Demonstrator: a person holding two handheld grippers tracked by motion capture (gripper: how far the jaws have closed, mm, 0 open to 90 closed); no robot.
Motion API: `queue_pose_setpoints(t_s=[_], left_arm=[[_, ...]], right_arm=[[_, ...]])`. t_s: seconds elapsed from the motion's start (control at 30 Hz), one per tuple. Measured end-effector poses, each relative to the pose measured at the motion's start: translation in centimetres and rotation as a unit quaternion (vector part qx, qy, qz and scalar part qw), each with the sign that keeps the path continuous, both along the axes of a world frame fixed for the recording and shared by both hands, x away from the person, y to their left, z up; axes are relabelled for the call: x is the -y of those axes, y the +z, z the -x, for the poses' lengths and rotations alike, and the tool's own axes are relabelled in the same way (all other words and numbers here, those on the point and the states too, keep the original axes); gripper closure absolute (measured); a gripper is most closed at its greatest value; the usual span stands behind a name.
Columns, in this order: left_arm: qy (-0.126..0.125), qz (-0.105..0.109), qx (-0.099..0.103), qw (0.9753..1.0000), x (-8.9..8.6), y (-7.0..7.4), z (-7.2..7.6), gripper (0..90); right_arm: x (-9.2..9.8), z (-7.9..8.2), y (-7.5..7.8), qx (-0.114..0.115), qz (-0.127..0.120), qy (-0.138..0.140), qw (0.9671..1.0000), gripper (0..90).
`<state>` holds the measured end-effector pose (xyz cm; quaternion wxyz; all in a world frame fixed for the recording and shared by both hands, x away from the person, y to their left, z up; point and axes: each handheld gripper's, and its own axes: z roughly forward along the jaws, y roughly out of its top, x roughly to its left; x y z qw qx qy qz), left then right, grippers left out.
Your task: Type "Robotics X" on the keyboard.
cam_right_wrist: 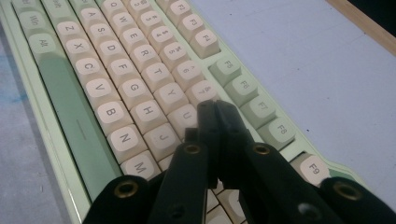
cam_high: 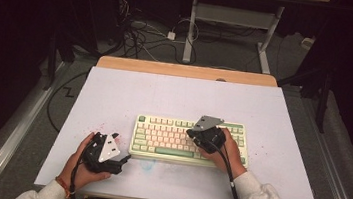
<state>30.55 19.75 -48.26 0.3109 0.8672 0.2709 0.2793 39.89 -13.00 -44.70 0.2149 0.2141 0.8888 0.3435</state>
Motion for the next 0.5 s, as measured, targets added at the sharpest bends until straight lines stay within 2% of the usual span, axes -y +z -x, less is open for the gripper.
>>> queue_pose_setpoints(t_s=[0.23,0.5], left_arm=[[-0.001,-0.002,-0.001,1.0000,0.1,0.0,0.0,19.1],[-0.001,-0.002,-0.002,1.0000,0.0,0.0,0.0,19.2]], right_arm=[[0.7,0.2,0.6,0.012,-0.021,-0.007,0.9997,85.0],[1.3,0.6,1.3,0.028,-0.045,-0.017,0.9984,73.4]])
